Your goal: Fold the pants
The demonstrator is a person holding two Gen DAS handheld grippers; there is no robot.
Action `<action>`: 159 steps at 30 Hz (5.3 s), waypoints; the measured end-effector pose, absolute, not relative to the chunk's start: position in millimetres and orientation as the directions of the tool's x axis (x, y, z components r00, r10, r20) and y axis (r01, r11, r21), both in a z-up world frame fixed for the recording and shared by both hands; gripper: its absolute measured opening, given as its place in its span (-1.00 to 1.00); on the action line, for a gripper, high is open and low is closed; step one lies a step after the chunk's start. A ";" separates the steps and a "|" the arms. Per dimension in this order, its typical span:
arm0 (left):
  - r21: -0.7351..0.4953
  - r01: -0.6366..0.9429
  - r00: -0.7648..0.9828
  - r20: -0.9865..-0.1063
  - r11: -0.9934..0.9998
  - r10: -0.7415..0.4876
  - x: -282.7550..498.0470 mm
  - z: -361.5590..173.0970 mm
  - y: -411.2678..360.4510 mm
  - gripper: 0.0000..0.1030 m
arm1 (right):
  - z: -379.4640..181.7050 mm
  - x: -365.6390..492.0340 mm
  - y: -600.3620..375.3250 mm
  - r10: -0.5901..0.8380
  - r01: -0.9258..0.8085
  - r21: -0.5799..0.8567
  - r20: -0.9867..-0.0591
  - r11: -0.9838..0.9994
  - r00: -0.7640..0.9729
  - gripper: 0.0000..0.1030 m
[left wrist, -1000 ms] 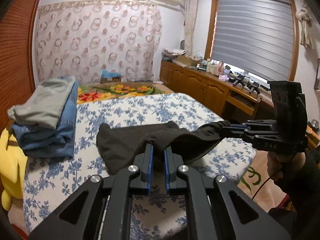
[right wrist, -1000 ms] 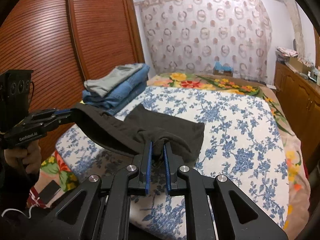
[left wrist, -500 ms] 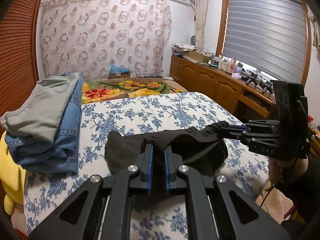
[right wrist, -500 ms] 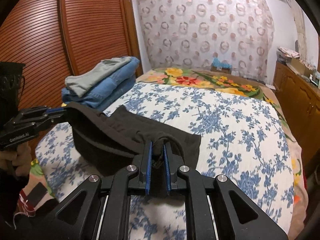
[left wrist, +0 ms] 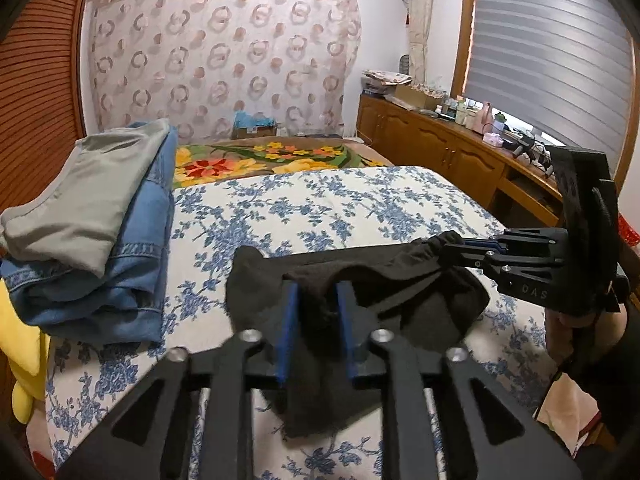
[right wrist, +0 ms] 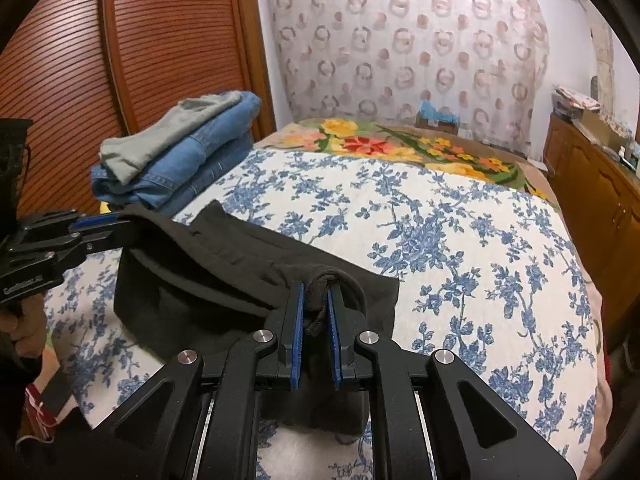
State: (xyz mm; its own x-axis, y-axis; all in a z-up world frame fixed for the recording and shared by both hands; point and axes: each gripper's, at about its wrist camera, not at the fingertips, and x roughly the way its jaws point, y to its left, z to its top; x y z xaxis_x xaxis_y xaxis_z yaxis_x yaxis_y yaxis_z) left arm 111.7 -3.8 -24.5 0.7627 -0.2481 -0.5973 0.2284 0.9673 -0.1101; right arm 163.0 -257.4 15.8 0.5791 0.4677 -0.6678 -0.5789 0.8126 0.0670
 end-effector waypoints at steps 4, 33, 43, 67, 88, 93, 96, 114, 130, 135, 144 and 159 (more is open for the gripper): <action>-0.150 0.231 0.749 -0.603 0.961 -0.274 108.5 -28.7 7.4 -0.09 | 9.4 169.1 -253.4 0.459 -0.576 0.067 -0.681 0.815 0.570 -0.83; -0.216 0.224 0.666 -0.678 0.950 -0.311 83.2 -80.3 10.2 -0.12 | -7.4 132.2 -299.1 0.426 -0.541 0.090 -0.727 0.836 0.538 -0.45; -0.165 0.232 0.661 -0.697 0.959 -0.280 86.8 -84.3 0.4 -0.41 | -20.1 137.3 -296.4 0.440 -0.546 0.122 -0.743 0.829 0.504 -0.45; -0.192 0.255 0.686 -0.655 0.948 -0.317 40.3 -65.1 13.8 -0.84 | -0.8 93.3 -304.9 0.501 -0.606 0.131 -0.710 0.784 0.495 -0.94; -0.172 0.222 0.675 -0.683 0.960 -0.278 41.6 -66.2 16.2 0.04 | 4.4 59.9 -313.5 0.489 -0.596 0.117 -0.705 0.795 0.514 -0.75; -0.169 0.217 0.666 -0.695 0.962 -0.272 61.3 -69.0 13.7 0.09 | 11.4 71.0 -308.2 0.463 -0.585 0.076 -0.695 0.808 0.550 -0.47; -0.162 0.207 0.663 -0.702 0.965 -0.260 72.5 -69.0 12.8 0.09 | 10.9 82.9 -298.3 0.467 -0.594 0.071 -0.696 0.801 0.545 -0.39; -0.151 0.187 0.653 -0.719 0.971 -0.238 119.4 -69.3 11.1 0.09 | -6.9 149.3 -264.8 0.445 -0.612 0.065 -0.747 0.789 0.495 -0.32; -0.145 0.175 0.652 -0.724 0.974 -0.225 121.3 -83.7 13.6 0.11 | -7.5 152.3 -260.3 0.473 -0.634 0.076 -0.735 0.769 0.486 -0.86; -0.145 0.176 0.657 -0.719 0.974 -0.226 120.0 -85.4 14.4 0.12 | -7.1 157.6 -265.5 0.475 -0.609 0.093 -0.721 0.788 0.505 -0.87; -0.158 0.173 0.655 -0.718 0.972 -0.233 119.6 -85.7 15.9 0.13 | -7.0 154.6 -270.6 0.445 -0.575 0.085 -0.726 0.814 0.523 -0.75; -0.159 0.173 0.655 -0.718 0.972 -0.234 120.2 -85.9 16.7 0.13 | -5.4 69.9 -315.6 0.464 -0.579 0.133 -0.749 0.805 0.473 -0.37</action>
